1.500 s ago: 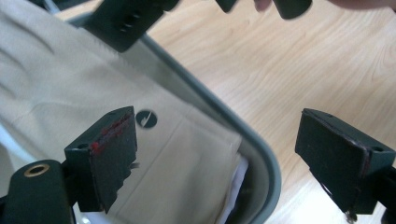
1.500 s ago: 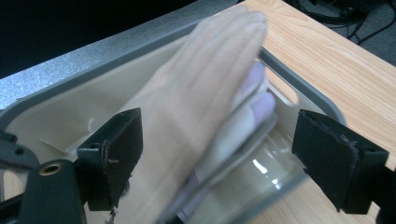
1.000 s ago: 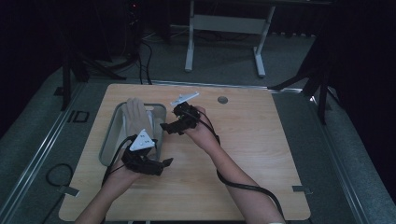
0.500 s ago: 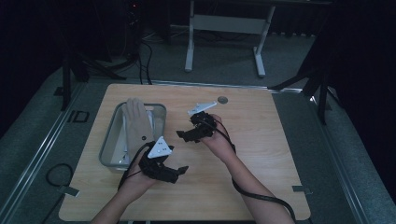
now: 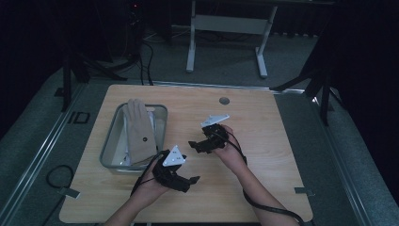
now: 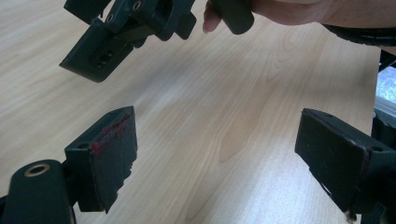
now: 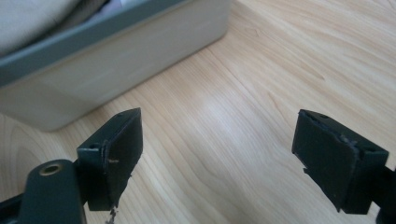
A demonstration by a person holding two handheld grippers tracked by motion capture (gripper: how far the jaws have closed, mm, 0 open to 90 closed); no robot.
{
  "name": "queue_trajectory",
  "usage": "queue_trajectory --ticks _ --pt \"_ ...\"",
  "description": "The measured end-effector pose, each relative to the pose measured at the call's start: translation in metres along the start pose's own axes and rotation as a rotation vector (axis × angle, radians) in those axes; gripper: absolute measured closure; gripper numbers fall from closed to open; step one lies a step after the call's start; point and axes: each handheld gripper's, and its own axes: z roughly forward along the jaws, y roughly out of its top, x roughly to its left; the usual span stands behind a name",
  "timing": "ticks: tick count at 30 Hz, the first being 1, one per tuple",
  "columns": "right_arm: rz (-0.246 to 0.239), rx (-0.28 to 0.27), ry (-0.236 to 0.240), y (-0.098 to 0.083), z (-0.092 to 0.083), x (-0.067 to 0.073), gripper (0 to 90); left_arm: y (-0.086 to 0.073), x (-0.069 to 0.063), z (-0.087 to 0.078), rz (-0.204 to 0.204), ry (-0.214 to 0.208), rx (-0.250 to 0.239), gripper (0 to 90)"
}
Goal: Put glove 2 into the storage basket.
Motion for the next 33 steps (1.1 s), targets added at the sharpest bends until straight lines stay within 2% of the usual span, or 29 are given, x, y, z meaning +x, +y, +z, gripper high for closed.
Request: queue_trajectory --ticks 5,6,9,12,16,19,25,27,33 --pt "0.000 0.004 -0.007 -0.023 -0.005 -0.005 16.2 -0.006 -0.005 0.012 0.008 -0.027 0.013 13.4" --pt "0.000 0.004 -0.007 -0.023 -0.005 -0.005 16.2 -0.006 -0.005 0.012 0.008 -0.027 0.013 13.4" --pt "0.012 -0.012 -0.003 -0.042 -0.008 -0.009 16.2 -0.010 -0.009 0.020 0.012 -0.037 0.021 13.4" --pt "0.014 -0.028 -0.001 -0.050 -0.009 -0.010 16.2 -0.013 -0.011 0.025 0.015 -0.047 0.030 13.4" --pt "0.018 -0.037 -0.001 -0.063 -0.012 -0.010 16.2 -0.018 -0.015 0.034 0.041 -0.064 0.044 13.4" --pt "-0.003 -0.034 0.000 -0.076 -0.014 -0.008 16.2 -0.022 -0.017 0.041 0.039 -0.073 0.047 13.4" --pt "-0.001 -0.055 -0.002 -0.089 -0.019 -0.007 16.2 -0.025 -0.015 0.046 0.028 -0.071 0.029 13.4" --pt "-0.005 -0.051 -0.002 -0.093 -0.020 -0.006 16.1 -0.026 -0.015 0.047 0.036 -0.071 0.027 13.4" --pt "-0.017 -0.076 -0.001 -0.098 -0.025 -0.005 16.1 -0.028 -0.014 0.049 0.032 -0.077 0.018 13.4"
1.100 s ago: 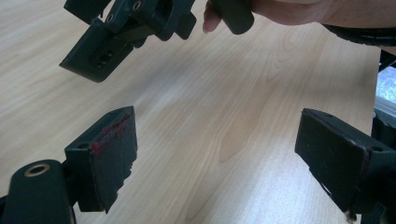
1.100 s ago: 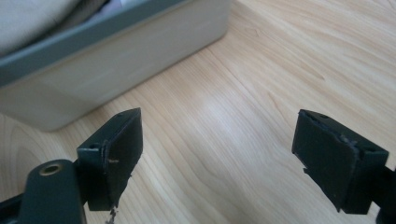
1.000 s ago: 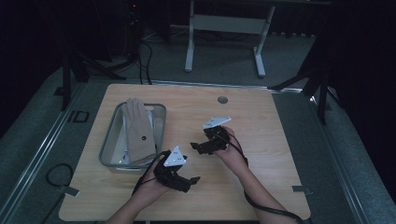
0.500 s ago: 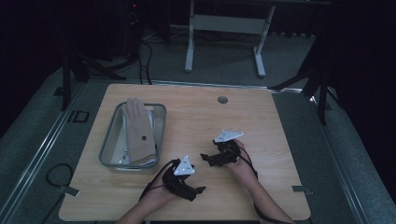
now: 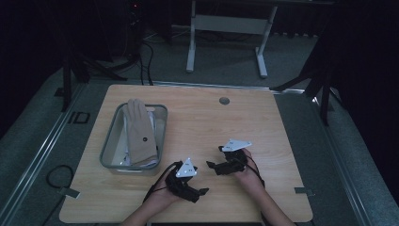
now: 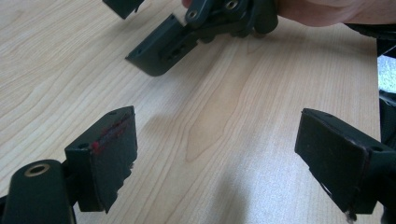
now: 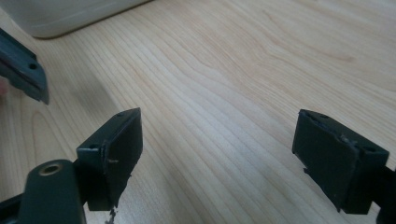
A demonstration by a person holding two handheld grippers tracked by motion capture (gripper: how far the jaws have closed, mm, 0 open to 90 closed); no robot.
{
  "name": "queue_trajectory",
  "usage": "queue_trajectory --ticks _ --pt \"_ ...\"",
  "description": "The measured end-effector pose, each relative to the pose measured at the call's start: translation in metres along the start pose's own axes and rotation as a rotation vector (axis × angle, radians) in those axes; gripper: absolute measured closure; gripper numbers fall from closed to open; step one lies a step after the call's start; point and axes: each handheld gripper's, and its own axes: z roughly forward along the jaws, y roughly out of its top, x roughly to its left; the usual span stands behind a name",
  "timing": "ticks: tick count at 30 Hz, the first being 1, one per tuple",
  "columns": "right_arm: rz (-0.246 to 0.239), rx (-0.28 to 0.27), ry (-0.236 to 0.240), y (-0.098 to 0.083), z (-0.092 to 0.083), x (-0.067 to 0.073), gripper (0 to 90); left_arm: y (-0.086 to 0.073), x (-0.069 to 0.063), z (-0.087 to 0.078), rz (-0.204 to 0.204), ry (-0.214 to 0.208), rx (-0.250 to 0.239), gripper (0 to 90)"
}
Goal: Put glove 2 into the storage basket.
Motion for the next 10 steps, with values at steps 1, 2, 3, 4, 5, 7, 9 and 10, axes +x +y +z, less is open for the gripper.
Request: queue_trajectory --ticks 1,2,3,4,5,7,9,10 --pt "0.001 -0.004 -0.001 -0.0006 -0.0010 0.0001 16.1 -0.0003 0.0001 0.0003 0.000 -0.002 0.000 13.4" --pt "0.001 -0.009 -0.003 -0.0014 -0.0016 0.0002 16.1 -0.0004 0.0002 0.0004 0.001 0.001 0.000 13.4" --pt "-0.003 -0.016 0.001 -0.0021 -0.0018 0.0000 16.1 -0.0004 0.0002 0.0003 0.001 0.001 0.000 13.4" --pt "-0.001 -0.016 0.003 -0.0027 -0.0019 0.0003 16.1 -0.0004 0.0004 0.0002 -0.001 0.001 -0.002 13.4" --pt "-0.005 -0.011 0.002 -0.0031 -0.0016 0.0003 16.0 -0.0003 0.0006 0.0000 -0.001 0.000 -0.002 13.4" --pt "-0.008 -0.011 0.003 -0.0034 -0.0013 0.0006 16.1 -0.0002 0.0009 -0.0002 -0.002 -0.003 -0.003 13.4" --pt "-0.012 -0.011 -0.001 -0.0031 -0.0010 0.0006 16.0 0.0000 0.0008 -0.0004 -0.003 -0.006 -0.006 13.4" --pt "-0.010 -0.010 0.000 -0.0030 -0.0009 0.0004 16.0 0.0000 0.0008 -0.0004 -0.003 -0.006 -0.006 13.4"
